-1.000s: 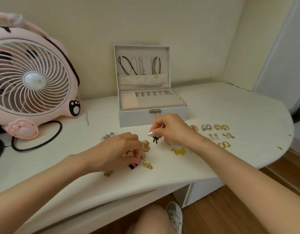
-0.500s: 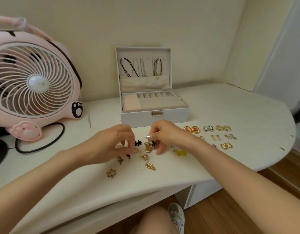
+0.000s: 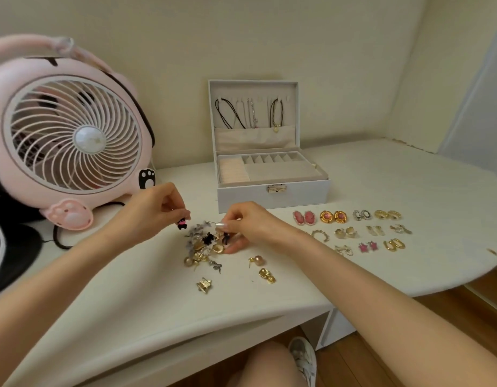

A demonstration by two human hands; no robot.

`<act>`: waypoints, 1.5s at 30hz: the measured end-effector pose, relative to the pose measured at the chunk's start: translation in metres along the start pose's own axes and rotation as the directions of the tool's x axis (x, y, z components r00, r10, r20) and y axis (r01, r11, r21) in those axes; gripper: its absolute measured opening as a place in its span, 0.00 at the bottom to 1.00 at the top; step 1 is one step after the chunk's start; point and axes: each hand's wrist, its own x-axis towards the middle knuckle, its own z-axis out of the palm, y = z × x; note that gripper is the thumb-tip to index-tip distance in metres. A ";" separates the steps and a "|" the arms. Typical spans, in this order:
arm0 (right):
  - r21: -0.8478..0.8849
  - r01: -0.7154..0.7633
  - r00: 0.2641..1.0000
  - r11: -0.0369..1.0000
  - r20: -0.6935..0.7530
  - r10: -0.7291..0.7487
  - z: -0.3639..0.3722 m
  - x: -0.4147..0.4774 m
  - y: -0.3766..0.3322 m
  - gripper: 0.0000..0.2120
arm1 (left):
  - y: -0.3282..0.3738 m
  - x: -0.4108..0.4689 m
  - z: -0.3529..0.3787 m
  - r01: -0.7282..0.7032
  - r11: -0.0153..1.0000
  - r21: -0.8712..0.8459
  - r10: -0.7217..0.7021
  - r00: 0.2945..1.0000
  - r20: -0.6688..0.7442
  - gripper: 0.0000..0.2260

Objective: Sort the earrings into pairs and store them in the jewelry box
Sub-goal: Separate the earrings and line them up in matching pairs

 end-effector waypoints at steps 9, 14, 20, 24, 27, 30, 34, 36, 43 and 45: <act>-0.481 -0.248 0.968 0.841 -0.079 0.240 -0.030 -0.046 -0.010 0.12 | -0.004 0.001 0.006 -0.003 0.997 -0.072 0.004 1.000 0.013 0.08; -0.428 -0.251 0.960 0.868 0.007 0.281 -0.015 -0.040 -0.005 0.11 | -0.005 0.004 0.007 -0.017 0.996 -0.092 0.017 1.000 -0.009 0.04; -0.122 -0.206 0.977 0.971 0.037 0.212 0.012 -0.018 -0.008 0.08 | 0.000 0.005 0.007 -0.045 0.996 -0.080 0.043 0.999 -0.030 0.03; -0.056 -0.103 0.994 0.993 0.016 0.104 0.013 -0.015 -0.005 0.09 | 0.007 0.008 0.012 -0.083 0.989 -0.120 0.085 0.996 0.015 0.02; -0.137 0.000 0.994 0.991 -0.109 -0.015 -0.007 -0.015 0.001 0.08 | 0.013 0.010 0.020 -0.102 0.983 -0.154 0.116 0.990 0.085 0.03; -0.168 0.031 0.985 0.985 -0.162 -0.059 -0.030 -0.019 0.006 0.05 | 0.022 0.012 0.031 -0.087 0.974 -0.207 0.121 0.980 0.161 0.02; -0.146 0.018 0.997 0.989 -0.078 -0.030 -0.049 -0.025 0.012 0.04 | 0.038 0.013 0.050 -0.128 0.972 -0.198 0.179 0.947 0.267 0.02; -0.183 0.005 1.000 0.983 -0.026 -0.010 -0.056 -0.028 0.013 0.03 | 0.044 0.014 0.060 -0.139 0.970 -0.199 0.197 0.931 0.308 0.02; -0.364 0.023 1.000 0.931 0.000 -0.025 -0.060 -0.021 0.015 0.06 | 0.050 0.024 0.081 -0.216 0.969 -0.120 0.242 0.923 0.298 0.03; -0.426 0.032 0.999 0.904 -0.025 -0.047 -0.061 -0.017 0.016 0.04 | 0.051 0.026 0.085 -0.216 0.971 -0.102 0.237 0.927 0.289 0.03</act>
